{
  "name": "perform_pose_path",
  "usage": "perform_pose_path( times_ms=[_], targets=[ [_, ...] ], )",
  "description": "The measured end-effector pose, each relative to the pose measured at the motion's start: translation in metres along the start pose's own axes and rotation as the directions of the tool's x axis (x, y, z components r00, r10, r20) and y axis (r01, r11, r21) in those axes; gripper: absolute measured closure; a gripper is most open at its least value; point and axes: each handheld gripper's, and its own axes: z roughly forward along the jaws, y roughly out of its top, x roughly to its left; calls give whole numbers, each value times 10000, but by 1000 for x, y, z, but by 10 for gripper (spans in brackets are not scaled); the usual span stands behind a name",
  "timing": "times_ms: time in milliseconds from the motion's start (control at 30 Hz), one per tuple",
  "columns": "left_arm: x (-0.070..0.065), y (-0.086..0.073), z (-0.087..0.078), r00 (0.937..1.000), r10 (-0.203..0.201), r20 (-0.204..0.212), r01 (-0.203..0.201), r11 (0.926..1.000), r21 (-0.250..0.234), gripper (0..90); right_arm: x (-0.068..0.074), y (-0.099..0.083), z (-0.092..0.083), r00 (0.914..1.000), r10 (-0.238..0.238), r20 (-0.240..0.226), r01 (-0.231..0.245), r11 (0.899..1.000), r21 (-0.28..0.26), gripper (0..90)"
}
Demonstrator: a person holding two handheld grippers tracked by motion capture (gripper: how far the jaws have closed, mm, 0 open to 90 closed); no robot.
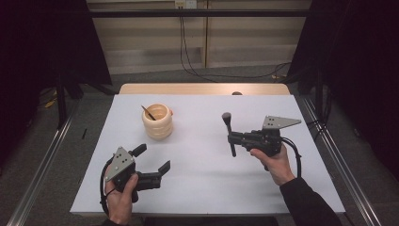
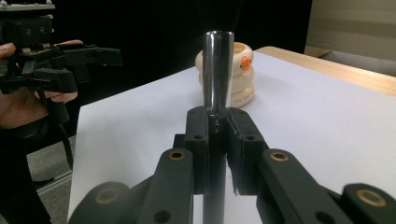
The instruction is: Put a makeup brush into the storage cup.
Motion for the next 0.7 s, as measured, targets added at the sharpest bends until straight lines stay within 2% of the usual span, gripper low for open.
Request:
perform_pose_path(
  times_ms=[200,367,400,467,500,567,700],
  targets=[
    [-6,5,9,9996,168,222,-169,9998,51,14,3,-1,4,10000,-11,-35,12,10000,69,790],
    [-10,10,16,9991,171,379,-169,9998,-61,13,5,-2,8,9997,-76,-224,78,9999,104,790],
    [-11,11,17,9985,105,537,-98,9999,-140,13,6,-2,9,9997,-76,-216,79,9999,119,790],
    [-14,13,19,9986,198,487,-194,9998,-95,13,7,-3,10,9997,-93,-233,96,9999,128,790],
    [-15,13,20,9977,85,668,-75,9998,-164,12,7,-3,11,9995,-81,-295,85,9999,119,790],
    [-17,15,22,9975,-93,699,105,9998,-173,11,8,-4,13,9995,-43,-309,47,9999,129,790],
    [-21,17,26,9978,123,658,-116,9999,-121,12,10,-5,17,9992,-63,-391,71,9998,202,790]
  ],
)
